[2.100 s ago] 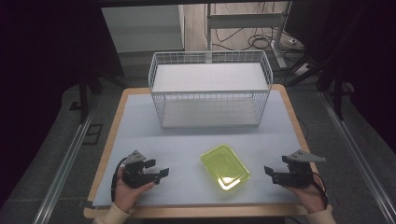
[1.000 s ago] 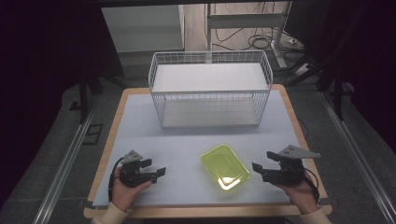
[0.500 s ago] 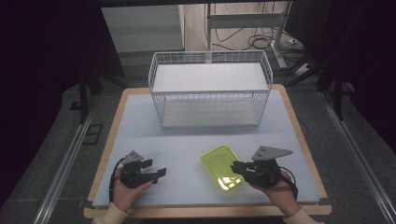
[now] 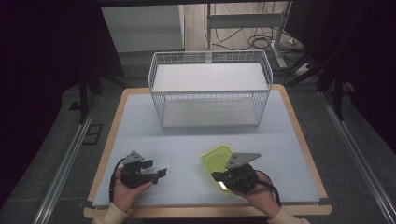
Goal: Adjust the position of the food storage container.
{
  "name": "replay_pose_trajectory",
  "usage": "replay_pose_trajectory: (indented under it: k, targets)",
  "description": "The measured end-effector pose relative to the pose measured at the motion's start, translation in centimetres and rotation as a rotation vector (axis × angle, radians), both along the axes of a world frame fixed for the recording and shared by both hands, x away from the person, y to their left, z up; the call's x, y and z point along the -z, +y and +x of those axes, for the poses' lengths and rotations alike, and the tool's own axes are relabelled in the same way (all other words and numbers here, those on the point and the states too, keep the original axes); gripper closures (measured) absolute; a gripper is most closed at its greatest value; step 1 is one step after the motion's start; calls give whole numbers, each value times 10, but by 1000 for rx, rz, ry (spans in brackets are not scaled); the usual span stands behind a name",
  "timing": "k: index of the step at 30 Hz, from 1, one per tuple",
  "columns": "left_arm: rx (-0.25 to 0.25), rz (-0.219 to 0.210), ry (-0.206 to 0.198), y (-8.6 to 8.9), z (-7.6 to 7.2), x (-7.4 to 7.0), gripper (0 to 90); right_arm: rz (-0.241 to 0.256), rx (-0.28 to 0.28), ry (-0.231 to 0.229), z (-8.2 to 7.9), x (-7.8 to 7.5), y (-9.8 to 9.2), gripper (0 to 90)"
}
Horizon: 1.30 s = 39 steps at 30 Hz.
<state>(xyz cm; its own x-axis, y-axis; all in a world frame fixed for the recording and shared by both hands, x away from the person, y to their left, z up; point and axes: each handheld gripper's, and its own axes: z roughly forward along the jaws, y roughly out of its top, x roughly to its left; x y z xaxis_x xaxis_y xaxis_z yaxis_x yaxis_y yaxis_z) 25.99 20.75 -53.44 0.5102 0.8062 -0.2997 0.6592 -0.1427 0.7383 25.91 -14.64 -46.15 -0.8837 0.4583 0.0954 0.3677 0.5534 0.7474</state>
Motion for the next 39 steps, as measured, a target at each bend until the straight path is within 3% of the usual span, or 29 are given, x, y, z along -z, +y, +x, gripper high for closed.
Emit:
replay_pose_trajectory:
  k: [7,16,27,39]
  targets:
    - [5,4,4,-1,0,1,237,-73,-53,11,-15,13,11,897]
    - [7,3,5,-1,0,1,236,-152,-61,-3,-20,25,13,898]
    - [16,9,9,-2,1,2,236,-162,-44,23,-19,29,6,899]
    - [22,12,16,-2,1,3,235,-184,-3,18,-17,27,-11,899]
